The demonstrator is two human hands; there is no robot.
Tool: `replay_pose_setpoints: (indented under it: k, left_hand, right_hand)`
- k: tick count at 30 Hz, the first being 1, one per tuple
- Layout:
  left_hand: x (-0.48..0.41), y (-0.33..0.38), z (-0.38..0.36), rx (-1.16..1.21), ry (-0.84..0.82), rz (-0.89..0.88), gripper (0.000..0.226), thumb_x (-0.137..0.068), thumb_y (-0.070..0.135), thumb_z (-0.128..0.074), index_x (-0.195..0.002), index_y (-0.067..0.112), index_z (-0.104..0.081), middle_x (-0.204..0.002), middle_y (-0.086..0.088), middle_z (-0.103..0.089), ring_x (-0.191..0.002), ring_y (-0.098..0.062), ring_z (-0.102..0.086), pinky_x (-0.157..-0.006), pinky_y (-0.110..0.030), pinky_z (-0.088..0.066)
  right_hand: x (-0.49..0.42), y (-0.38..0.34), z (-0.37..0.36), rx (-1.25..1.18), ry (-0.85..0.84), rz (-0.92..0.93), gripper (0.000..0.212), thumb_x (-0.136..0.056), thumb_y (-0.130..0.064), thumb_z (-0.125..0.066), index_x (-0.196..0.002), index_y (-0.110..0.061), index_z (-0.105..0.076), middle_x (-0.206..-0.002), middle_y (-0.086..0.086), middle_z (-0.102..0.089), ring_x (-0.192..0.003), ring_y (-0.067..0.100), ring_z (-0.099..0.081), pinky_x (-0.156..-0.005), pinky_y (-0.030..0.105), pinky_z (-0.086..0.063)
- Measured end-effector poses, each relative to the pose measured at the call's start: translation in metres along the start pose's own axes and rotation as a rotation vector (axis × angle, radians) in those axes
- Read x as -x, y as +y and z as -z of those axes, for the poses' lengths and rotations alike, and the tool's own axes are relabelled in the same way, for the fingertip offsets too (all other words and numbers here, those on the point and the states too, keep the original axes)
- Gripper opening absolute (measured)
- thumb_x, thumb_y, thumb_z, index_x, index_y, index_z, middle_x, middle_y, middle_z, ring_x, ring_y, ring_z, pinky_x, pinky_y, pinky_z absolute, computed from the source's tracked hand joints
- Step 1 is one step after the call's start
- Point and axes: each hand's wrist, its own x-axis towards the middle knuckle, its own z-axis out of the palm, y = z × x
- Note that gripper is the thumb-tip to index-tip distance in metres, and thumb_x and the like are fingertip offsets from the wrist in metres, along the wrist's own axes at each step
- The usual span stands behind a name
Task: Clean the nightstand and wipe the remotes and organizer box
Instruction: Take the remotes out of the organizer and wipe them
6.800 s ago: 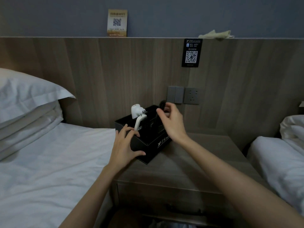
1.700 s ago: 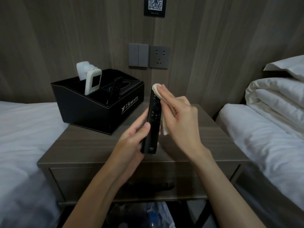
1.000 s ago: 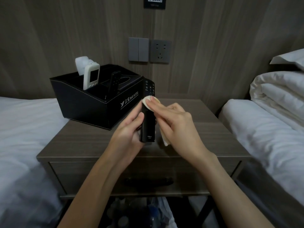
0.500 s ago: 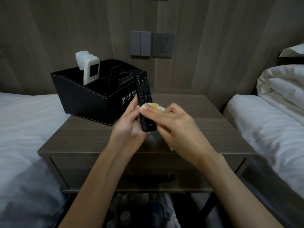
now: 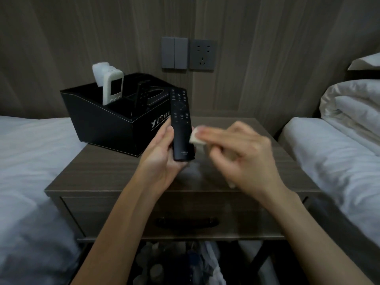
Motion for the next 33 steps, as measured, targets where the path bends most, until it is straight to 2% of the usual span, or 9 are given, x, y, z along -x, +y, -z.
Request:
replay_pose_setpoints:
  k: [3,6,10,15,19,22,26,30,33]
  left_hand:
    - [0.003,-0.006,0.002,-0.103,-0.063,0.026,0.04,-0.102,0.023,-0.034,-0.14,0.026,-0.045,-0.116,-0.009,-0.064,-0.093,-0.016,-0.065,-0.078,-0.035,-0.052]
    - [0.006,-0.013,0.001,-0.235,-0.069,0.064,0.034,-0.101,0.024,-0.038,-0.132,0.03,-0.052,-0.112,-0.006,-0.068,-0.088,-0.016,-0.068,-0.076,-0.034,-0.055]
    - [0.011,-0.019,-0.004,-0.356,-0.082,0.049,0.027,-0.101,0.024,-0.04,-0.113,0.038,-0.06,-0.099,0.0,-0.072,-0.088,-0.015,-0.068,-0.082,-0.035,-0.052]
    - [0.01,-0.024,-0.005,-0.318,-0.073,0.015,0.03,-0.101,0.023,-0.041,-0.124,0.033,-0.057,-0.099,0.0,-0.073,-0.085,-0.017,-0.067,-0.072,-0.03,-0.056]
    - [0.011,-0.026,-0.004,-0.314,-0.063,-0.001,0.033,-0.101,0.026,-0.042,-0.13,0.032,-0.055,-0.114,0.001,-0.07,-0.096,-0.014,-0.068,-0.078,-0.031,-0.056]
    - [0.009,-0.027,-0.002,-0.292,-0.056,-0.014,0.034,-0.101,0.026,-0.041,-0.133,0.033,-0.054,-0.117,0.005,-0.069,-0.103,-0.012,-0.067,-0.081,-0.03,-0.052]
    - [0.007,-0.023,0.001,-0.255,-0.074,-0.063,0.037,-0.103,0.023,-0.037,-0.136,0.028,-0.051,-0.123,0.004,-0.067,-0.11,-0.011,-0.065,-0.081,-0.025,-0.053]
    - [0.006,-0.017,0.004,-0.229,-0.087,-0.118,0.039,-0.104,0.02,-0.033,-0.141,0.019,-0.046,-0.132,-0.003,-0.061,-0.123,-0.018,-0.057,-0.103,-0.035,-0.045]
    - [0.003,-0.014,0.009,-0.215,-0.071,-0.14,0.04,-0.104,0.019,-0.032,-0.142,0.017,-0.044,-0.134,-0.006,-0.06,-0.124,-0.02,-0.056,-0.107,-0.038,-0.043]
  right_hand:
    - [-0.006,0.013,0.006,0.074,0.154,-0.149,0.033,-0.087,-0.005,-0.058,-0.117,-0.013,-0.069,-0.107,-0.013,-0.064,-0.077,0.011,-0.054,-0.073,0.006,-0.04]
    - [-0.01,0.022,0.004,0.101,0.165,-0.285,0.036,-0.091,-0.005,-0.058,-0.125,-0.017,-0.065,-0.099,-0.017,-0.061,-0.082,0.012,-0.054,-0.075,0.004,-0.037]
    - [-0.012,0.023,-0.003,0.093,0.172,-0.322,0.036,-0.093,-0.007,-0.057,-0.127,-0.018,-0.063,-0.085,-0.028,-0.051,-0.083,0.012,-0.052,-0.076,0.003,-0.035]
    - [-0.013,0.019,-0.008,0.105,0.145,-0.304,0.038,-0.093,-0.006,-0.057,-0.13,-0.015,-0.061,-0.085,-0.034,-0.041,-0.082,0.014,-0.051,-0.077,0.0,-0.033]
    - [-0.011,0.015,-0.014,0.084,0.135,-0.292,0.039,-0.092,-0.006,-0.059,-0.13,-0.015,-0.061,-0.078,-0.034,-0.04,-0.075,0.013,-0.049,-0.075,-0.001,-0.033]
    - [-0.007,0.012,-0.017,0.068,0.105,-0.259,0.039,-0.092,-0.008,-0.058,-0.131,-0.015,-0.059,-0.091,-0.027,-0.053,-0.078,0.011,-0.05,-0.078,0.001,-0.036]
    - [-0.003,0.009,-0.024,0.047,0.054,-0.205,0.041,-0.091,-0.011,-0.057,-0.132,-0.014,-0.058,-0.116,0.0,-0.068,-0.08,0.011,-0.052,-0.082,0.005,-0.039]
    - [0.0,0.006,-0.03,-0.015,0.029,-0.184,0.042,-0.09,-0.004,-0.062,-0.131,-0.012,-0.059,-0.112,-0.002,-0.07,-0.077,0.014,-0.054,-0.079,0.011,-0.045]
    - [0.002,0.004,-0.032,-0.061,0.015,-0.178,0.043,-0.088,-0.001,-0.064,-0.129,-0.013,-0.06,-0.114,-0.007,-0.068,-0.075,0.014,-0.055,-0.076,0.011,-0.046]
